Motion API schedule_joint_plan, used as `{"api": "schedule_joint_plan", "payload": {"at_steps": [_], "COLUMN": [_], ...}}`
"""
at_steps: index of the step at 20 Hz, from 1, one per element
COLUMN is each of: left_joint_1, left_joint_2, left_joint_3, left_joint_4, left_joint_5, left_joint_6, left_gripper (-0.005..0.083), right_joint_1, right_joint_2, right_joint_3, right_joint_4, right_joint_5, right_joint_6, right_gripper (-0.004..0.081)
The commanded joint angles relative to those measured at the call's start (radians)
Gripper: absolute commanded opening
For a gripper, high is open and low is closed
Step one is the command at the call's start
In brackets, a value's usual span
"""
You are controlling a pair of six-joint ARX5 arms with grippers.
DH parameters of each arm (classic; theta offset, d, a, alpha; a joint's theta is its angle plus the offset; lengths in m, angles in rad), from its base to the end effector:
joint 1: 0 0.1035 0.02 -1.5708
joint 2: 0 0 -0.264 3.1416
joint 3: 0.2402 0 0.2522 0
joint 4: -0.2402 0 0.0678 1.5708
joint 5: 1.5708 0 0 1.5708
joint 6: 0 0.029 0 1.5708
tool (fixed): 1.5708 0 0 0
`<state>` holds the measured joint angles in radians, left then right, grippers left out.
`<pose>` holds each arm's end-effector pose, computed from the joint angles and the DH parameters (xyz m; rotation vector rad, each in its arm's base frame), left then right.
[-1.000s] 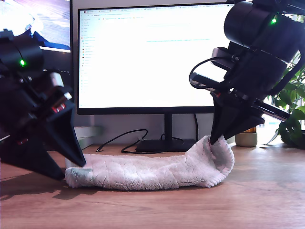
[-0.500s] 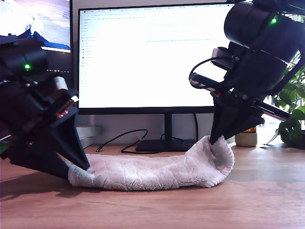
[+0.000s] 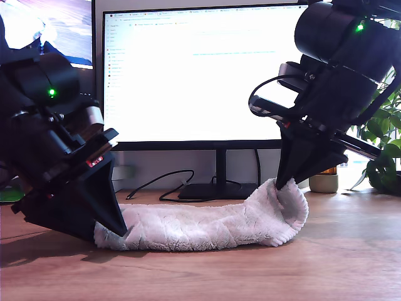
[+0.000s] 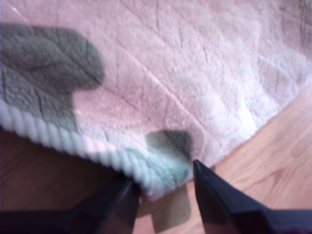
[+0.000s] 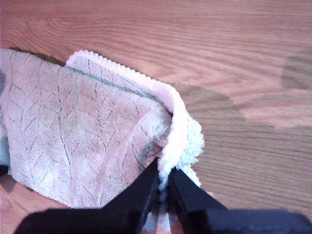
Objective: Fold the tea towel to a neat square and place it to the right
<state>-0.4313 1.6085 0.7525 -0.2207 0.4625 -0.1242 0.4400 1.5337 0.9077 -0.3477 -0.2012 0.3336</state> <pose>0.2492 -0.1289 0.1391 -0.1214 1.1588 -0.7336 0.2671 0.1322 0.1928 0.1785 1.0675 0.4181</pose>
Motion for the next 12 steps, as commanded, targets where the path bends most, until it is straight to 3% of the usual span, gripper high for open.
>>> {"api": "schedule_joint_plan", "payload": {"at_steps": [1,2,8,12], "left_joint_1": [-0.004,-0.004,0.0,0.032], "left_joint_2": [0.044,0.044,0.004,-0.113], "left_joint_3": [-0.021,-0.021,-0.017,-0.009], "left_joint_4": [0.005,0.022,0.062,-0.002], "left_joint_5": [0.002,0.013,0.258,0.413], "left_joint_6": [0.001,0.0,-0.012,-0.089], "left_gripper": [0.0092,-0.001,-0.0021,-0.0021], "right_joint_1": [0.005,0.005,0.005,0.004], "right_joint_2": [-0.005,-0.005,-0.005,-0.005], "right_joint_3": [-0.008,-0.008,-0.008,-0.008], "right_joint_4": [0.007,0.007,0.006,0.003], "right_joint_5": [-0.002,-0.002,-0.002,-0.002], "right_joint_6": [-0.02,-0.02,-0.033,-0.048], "right_gripper": [-0.0012,-0.0012,-0.0012,-0.0012]}}
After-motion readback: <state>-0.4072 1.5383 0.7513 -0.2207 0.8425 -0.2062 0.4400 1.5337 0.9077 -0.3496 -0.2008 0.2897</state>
